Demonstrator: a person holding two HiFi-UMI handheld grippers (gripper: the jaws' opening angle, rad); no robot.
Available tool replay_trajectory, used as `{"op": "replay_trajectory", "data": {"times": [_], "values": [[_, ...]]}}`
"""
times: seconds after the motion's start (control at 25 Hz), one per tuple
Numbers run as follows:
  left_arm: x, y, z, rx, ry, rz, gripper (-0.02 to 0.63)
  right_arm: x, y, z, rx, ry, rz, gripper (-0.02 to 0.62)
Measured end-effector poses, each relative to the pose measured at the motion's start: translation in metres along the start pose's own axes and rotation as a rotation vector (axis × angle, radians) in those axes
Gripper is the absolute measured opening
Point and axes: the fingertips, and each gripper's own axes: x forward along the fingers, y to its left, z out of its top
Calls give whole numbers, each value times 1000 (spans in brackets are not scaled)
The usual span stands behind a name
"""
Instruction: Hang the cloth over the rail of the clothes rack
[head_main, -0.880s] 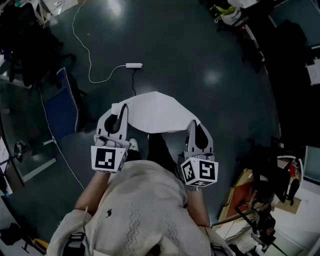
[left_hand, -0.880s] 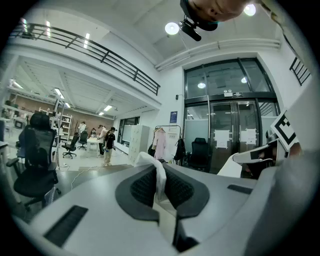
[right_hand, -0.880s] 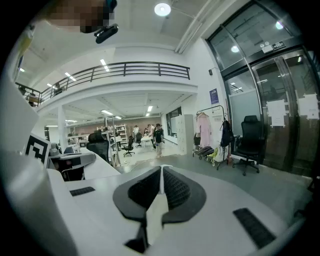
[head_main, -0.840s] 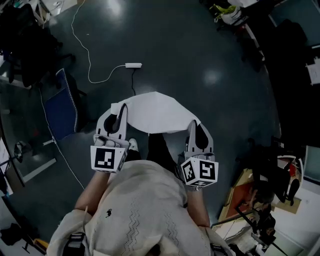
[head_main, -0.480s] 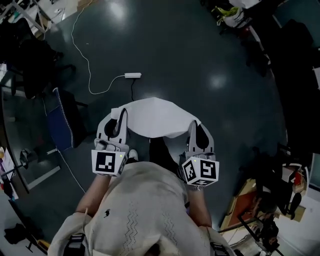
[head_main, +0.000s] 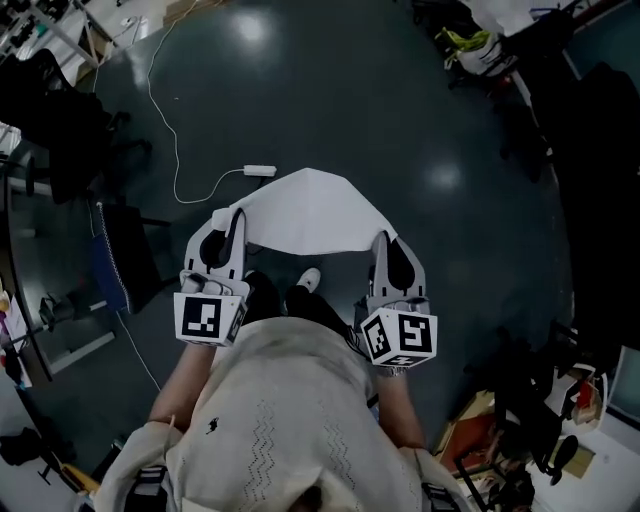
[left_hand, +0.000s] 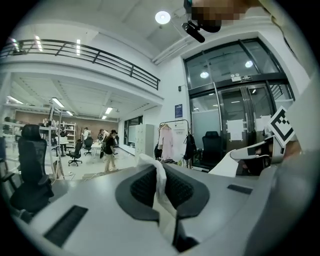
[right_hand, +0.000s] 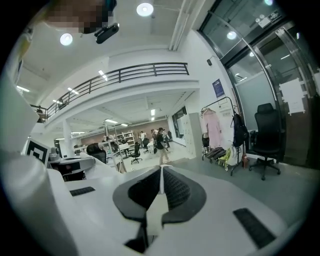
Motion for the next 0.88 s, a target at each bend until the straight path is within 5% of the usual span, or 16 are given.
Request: {"op": "replay_trajectory", "data": {"times": [0.36,0.88], "values": [[105,28,8,0,-7,-5,19,94,-35,20,6,20,-13,23],[316,129,48,-12,-6,-156,20,300,-52,100,-2,18,-138,23]]}}
